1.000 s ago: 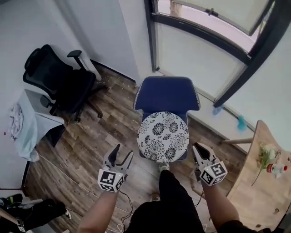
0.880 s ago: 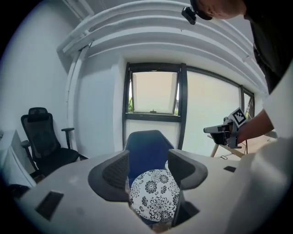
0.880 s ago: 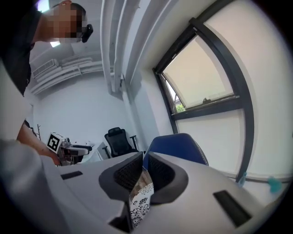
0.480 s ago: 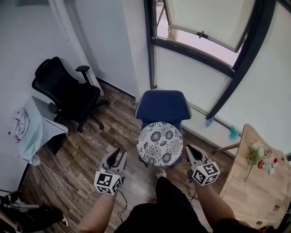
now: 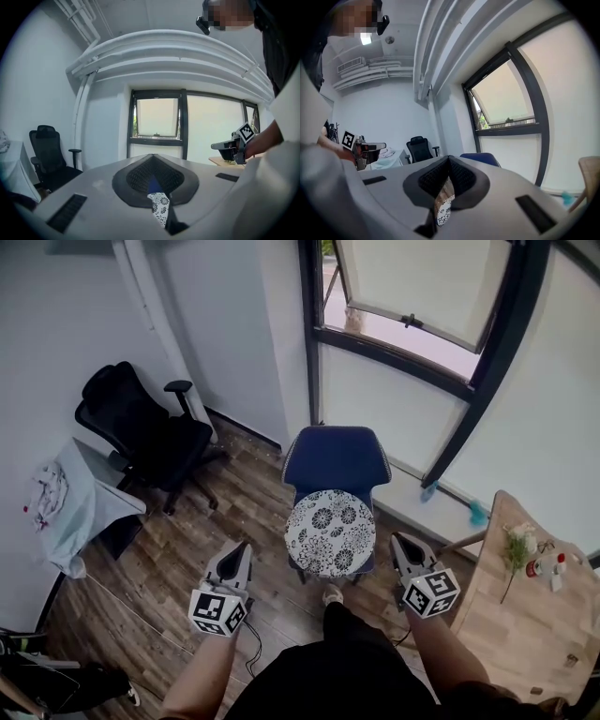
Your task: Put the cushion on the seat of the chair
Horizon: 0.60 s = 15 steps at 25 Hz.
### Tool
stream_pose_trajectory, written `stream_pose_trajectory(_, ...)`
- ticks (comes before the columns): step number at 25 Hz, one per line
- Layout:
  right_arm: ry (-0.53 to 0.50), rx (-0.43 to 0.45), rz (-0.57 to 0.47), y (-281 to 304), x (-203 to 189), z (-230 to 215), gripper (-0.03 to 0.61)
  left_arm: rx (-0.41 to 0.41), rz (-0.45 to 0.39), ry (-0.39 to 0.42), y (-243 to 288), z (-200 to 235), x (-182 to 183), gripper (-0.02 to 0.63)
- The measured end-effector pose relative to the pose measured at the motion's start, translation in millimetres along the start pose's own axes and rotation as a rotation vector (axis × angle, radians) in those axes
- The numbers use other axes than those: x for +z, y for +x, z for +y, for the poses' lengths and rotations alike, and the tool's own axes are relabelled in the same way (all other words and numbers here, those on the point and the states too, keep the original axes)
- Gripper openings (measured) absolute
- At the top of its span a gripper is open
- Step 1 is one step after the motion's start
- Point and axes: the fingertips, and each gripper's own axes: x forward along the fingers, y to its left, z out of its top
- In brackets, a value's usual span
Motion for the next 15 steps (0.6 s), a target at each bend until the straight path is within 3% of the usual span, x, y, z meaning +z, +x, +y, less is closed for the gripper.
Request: stream_pose_trajectory(15,-0.025,0.003,-0.031,-3.6,17.4,4.8,0.025,-0.03,-0.046,0.023,7.0,-8.9,22.6,0.006)
